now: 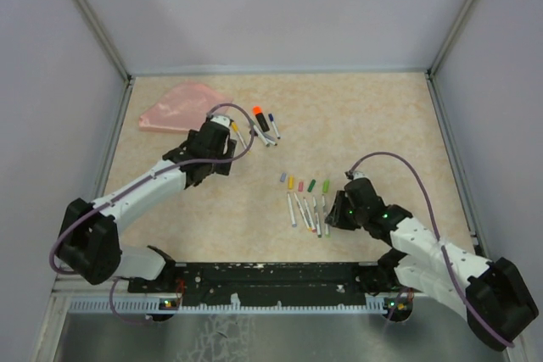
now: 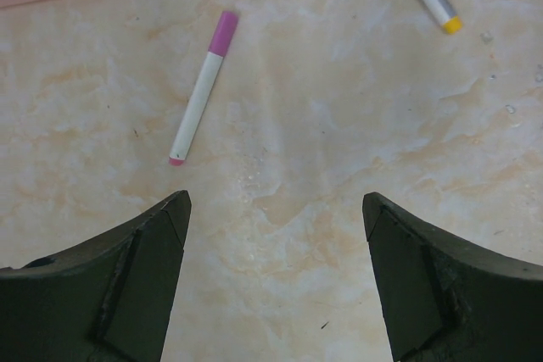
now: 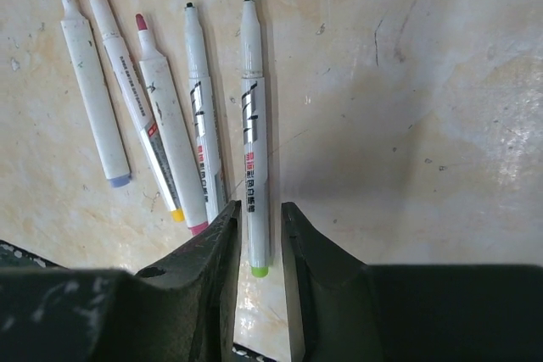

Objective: Open the pen caps
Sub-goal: Place the pen at the center of the board.

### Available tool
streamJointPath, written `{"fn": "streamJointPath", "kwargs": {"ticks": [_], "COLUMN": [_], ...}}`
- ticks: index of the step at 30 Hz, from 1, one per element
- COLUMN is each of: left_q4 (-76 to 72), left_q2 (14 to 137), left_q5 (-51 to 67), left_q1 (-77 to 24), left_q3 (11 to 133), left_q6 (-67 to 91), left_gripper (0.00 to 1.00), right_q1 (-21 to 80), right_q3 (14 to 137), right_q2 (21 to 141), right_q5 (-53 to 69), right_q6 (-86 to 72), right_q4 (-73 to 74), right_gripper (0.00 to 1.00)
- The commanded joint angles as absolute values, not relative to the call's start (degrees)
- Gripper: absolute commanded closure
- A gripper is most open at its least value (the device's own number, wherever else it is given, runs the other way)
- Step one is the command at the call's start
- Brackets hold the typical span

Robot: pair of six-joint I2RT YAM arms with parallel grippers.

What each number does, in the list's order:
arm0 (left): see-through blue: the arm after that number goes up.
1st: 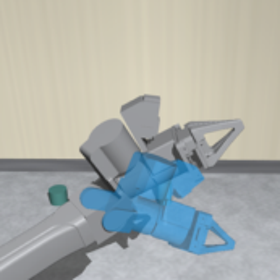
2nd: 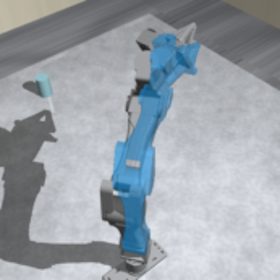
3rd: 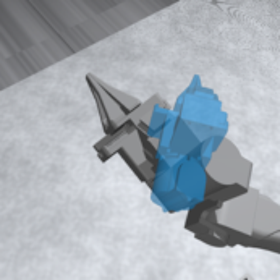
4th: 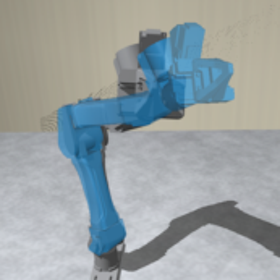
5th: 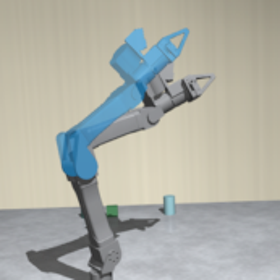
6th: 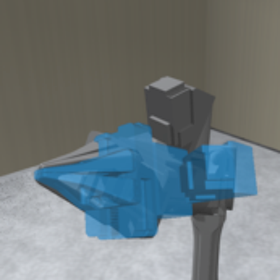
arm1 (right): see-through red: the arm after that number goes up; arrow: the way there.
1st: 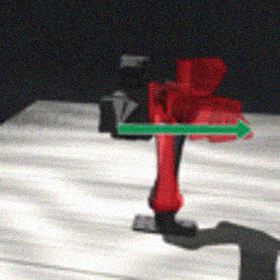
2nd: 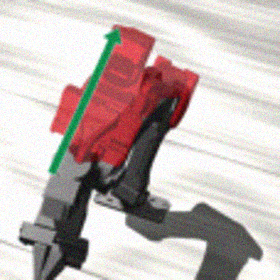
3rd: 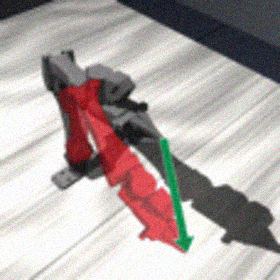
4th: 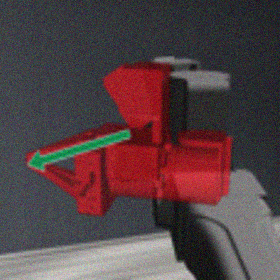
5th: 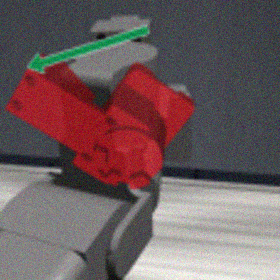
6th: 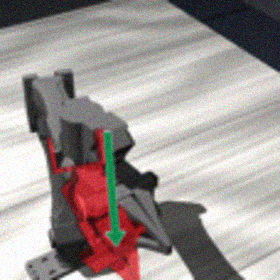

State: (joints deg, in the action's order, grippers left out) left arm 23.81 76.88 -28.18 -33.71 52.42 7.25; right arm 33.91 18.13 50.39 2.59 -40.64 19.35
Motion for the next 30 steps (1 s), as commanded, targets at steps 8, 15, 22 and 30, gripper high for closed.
{"fn": "streamJointPath", "kwargs": {"ticks": [8, 15, 22, 30], "left_q4": [27.24, 28.5, 30.08, 31.33], "left_q2": [85.68, 93.96, 101.84, 107.38], "left_q5": [-22.86, -12.09, -5.84, -2.84], "left_q1": [-24.52, -14.64, -9.42, -7.99], "left_q3": [57.97, 62.68, 67.91, 70.48], "left_q6": [1.29, -0.43, -1.27, -1.63], "left_gripper": [0.14, 0.28, 0.39, 0.49], "right_q1": [33.4, 33.41, 33.4, 33.4], "right_q3": [24.69, 26.03, 28.25, 28.68], "right_q2": [45.09, 42.13, 42.59, 43.94], "right_q5": [-0.01, 2.07, 3.67, 4.56], "right_q6": [-36.71, -34.94, -33.03, -32.98], "right_q4": [20.93, 17.23, 14.37, 13.05], "right_gripper": [0.74, 0.71, 0.67, 0.67]}}
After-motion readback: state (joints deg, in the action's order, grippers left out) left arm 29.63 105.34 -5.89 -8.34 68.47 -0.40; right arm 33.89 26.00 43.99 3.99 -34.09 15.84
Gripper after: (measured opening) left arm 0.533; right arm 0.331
